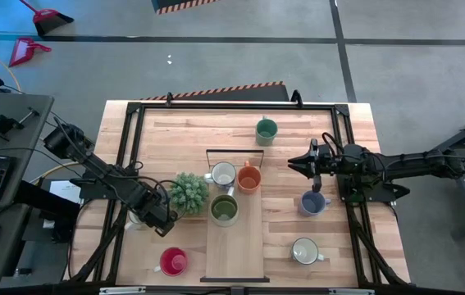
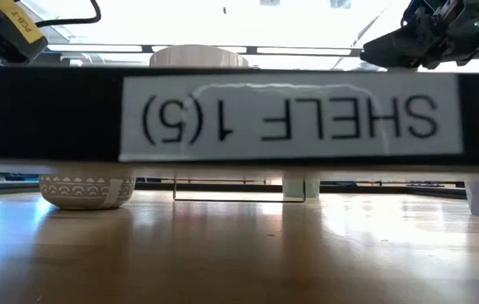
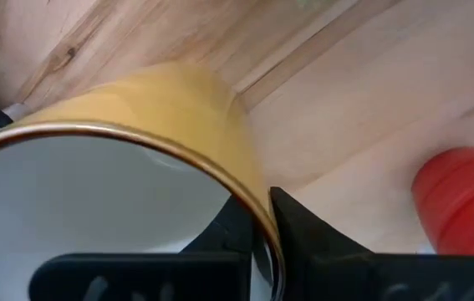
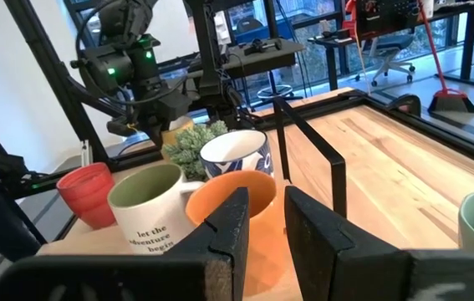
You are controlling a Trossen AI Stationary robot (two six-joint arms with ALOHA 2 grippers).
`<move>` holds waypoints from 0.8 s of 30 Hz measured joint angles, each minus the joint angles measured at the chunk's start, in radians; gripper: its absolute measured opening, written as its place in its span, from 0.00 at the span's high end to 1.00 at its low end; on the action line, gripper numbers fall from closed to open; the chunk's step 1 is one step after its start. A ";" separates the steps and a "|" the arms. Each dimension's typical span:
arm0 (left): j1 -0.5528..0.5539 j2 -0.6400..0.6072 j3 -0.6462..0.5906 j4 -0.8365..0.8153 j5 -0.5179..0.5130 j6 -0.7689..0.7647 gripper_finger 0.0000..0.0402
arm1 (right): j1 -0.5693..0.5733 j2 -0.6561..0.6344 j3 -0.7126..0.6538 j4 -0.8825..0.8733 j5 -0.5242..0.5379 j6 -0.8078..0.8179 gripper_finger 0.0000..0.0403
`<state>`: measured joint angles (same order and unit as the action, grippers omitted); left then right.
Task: Place coffee mugs
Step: Put the yellow mug on the shelf
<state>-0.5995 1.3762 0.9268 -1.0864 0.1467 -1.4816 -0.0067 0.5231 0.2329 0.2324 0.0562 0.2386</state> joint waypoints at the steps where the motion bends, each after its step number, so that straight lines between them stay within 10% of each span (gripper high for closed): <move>1: 0.000 0.000 0.000 -0.003 0.000 0.002 0.98 | 0.000 0.000 0.000 -0.002 0.002 0.000 0.83; 24: -0.006 0.000 0.382 -0.295 -0.182 0.328 0.98 | 0.000 0.000 0.000 0.005 -0.001 0.042 0.83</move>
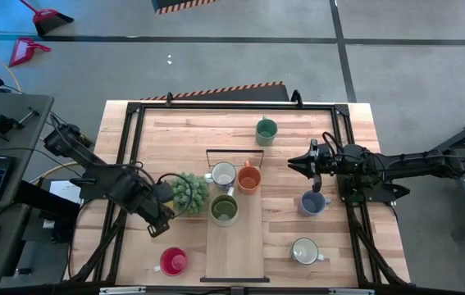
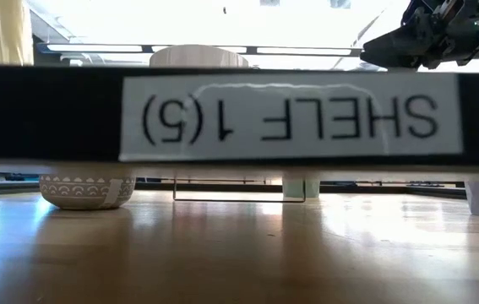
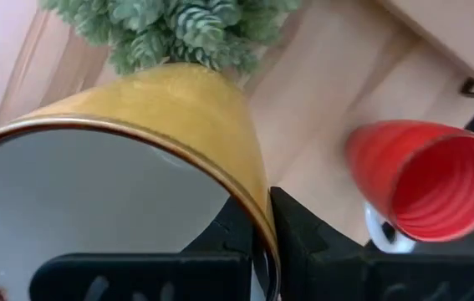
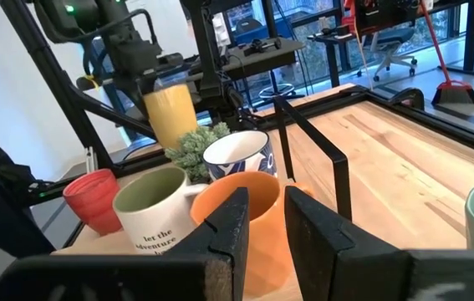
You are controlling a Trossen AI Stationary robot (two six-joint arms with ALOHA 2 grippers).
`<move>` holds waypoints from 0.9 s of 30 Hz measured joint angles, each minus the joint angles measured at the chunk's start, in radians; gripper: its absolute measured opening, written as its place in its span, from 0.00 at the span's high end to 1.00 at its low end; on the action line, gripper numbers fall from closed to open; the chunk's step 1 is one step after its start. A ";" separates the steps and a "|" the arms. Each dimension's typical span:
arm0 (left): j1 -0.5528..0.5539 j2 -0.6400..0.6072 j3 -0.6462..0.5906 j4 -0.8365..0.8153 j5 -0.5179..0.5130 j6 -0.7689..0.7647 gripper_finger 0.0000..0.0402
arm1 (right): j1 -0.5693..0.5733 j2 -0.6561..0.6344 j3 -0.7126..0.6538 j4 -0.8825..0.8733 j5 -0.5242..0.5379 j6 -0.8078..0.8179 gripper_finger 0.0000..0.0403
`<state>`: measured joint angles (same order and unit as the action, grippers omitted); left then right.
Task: Place coffee mugs
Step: Put the yellow mug on the shelf
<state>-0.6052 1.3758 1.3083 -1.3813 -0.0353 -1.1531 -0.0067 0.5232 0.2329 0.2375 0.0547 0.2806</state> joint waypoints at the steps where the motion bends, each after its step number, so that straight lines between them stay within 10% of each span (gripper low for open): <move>1: 0.000 0.000 0.010 -0.007 -0.002 0.007 0.98 | 0.000 0.000 0.000 0.003 0.000 0.000 0.83; 15: -0.004 0.012 0.227 -0.120 0.008 0.105 0.98 | 0.000 0.000 0.000 0.011 -0.009 0.034 0.83; 27: 0.017 0.285 0.529 -0.152 -0.029 0.278 0.98 | 0.000 0.000 0.000 0.013 -0.013 0.034 0.83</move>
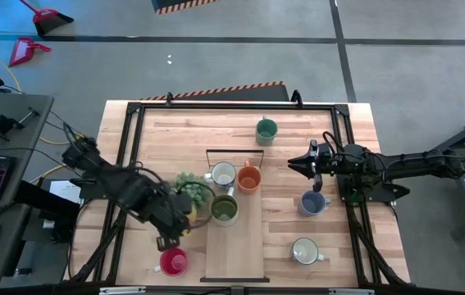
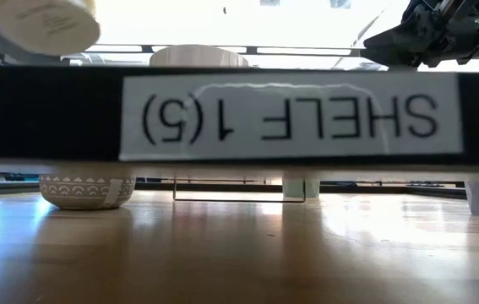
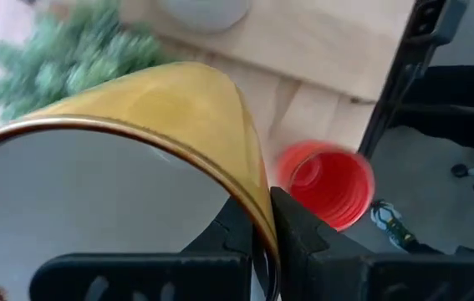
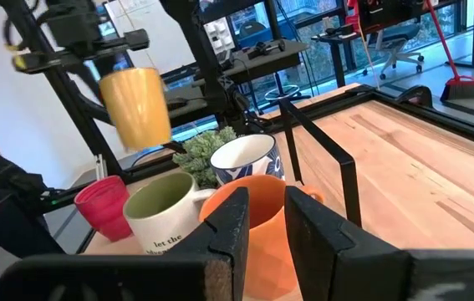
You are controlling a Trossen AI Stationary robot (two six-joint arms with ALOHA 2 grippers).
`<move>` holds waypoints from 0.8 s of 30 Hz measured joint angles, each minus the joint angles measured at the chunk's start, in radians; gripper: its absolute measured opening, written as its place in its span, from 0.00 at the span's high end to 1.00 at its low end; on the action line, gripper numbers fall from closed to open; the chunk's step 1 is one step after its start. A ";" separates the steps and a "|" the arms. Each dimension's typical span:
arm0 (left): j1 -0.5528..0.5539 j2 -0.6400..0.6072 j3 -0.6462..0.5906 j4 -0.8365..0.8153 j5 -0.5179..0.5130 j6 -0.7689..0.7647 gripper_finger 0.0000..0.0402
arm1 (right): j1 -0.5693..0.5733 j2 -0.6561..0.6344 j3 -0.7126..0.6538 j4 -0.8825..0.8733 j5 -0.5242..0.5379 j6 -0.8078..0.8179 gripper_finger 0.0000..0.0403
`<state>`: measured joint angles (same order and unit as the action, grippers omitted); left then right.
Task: Place coffee mugs
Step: Put the yellow mug on the shelf
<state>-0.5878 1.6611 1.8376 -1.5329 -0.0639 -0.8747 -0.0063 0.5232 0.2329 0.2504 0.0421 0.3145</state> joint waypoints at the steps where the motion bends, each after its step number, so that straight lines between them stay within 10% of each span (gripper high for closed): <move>1: 0.002 0.025 0.026 0.000 0.000 0.006 0.98 | 0.000 0.000 0.000 0.000 -0.003 0.000 0.83; 24: 0.007 0.474 0.505 0.021 0.024 0.000 0.98 | 0.000 0.000 0.000 -0.045 -0.082 0.000 0.83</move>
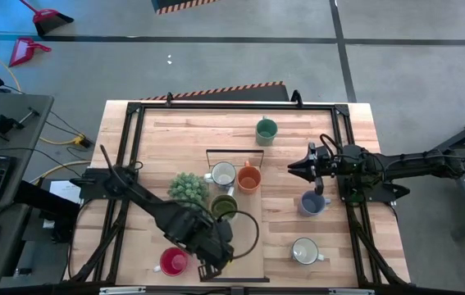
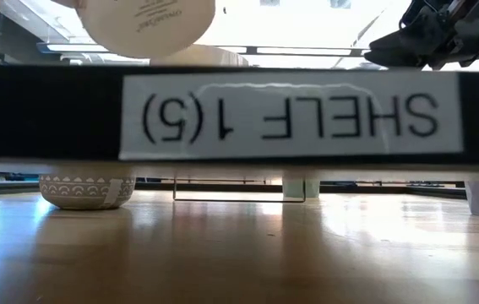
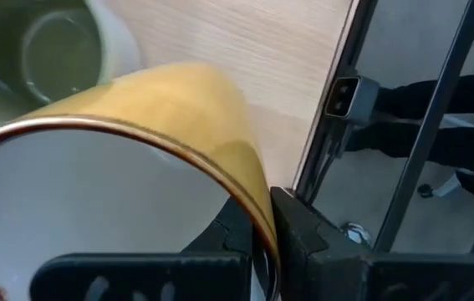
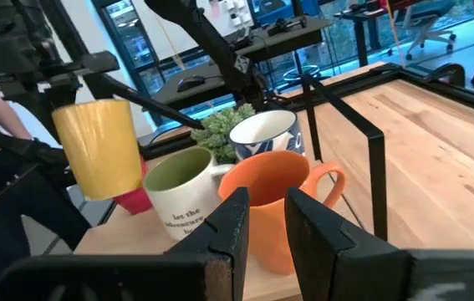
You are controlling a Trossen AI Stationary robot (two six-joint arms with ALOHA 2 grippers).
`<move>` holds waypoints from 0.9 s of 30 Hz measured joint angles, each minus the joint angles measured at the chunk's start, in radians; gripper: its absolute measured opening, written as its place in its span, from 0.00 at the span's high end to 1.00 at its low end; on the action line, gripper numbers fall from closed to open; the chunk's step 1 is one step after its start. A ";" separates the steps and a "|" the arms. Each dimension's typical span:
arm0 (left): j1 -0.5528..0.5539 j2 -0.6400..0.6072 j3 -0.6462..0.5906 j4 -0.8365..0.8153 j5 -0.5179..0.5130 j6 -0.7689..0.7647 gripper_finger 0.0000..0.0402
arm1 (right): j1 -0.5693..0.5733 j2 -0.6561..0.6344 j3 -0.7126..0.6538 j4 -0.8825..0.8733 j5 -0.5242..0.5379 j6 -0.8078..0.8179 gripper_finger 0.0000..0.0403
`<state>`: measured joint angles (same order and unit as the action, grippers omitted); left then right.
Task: Place coffee mugs
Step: Put the yellow mug on the shelf
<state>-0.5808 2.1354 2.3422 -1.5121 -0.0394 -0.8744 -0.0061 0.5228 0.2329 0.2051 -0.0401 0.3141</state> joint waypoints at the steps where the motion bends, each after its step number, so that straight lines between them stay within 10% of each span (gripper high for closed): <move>1: 0.000 0.011 0.005 0.002 0.003 -0.003 0.98 | 0.000 0.000 0.000 0.000 -0.006 0.000 0.83; 27: 0.017 0.114 0.007 0.083 0.085 0.001 0.98 | 0.000 0.000 0.000 -0.007 -0.021 0.000 0.83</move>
<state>-0.5640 2.2492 2.3493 -1.4289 0.0461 -0.8734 -0.0063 0.5228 0.2329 0.1986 -0.0612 0.3137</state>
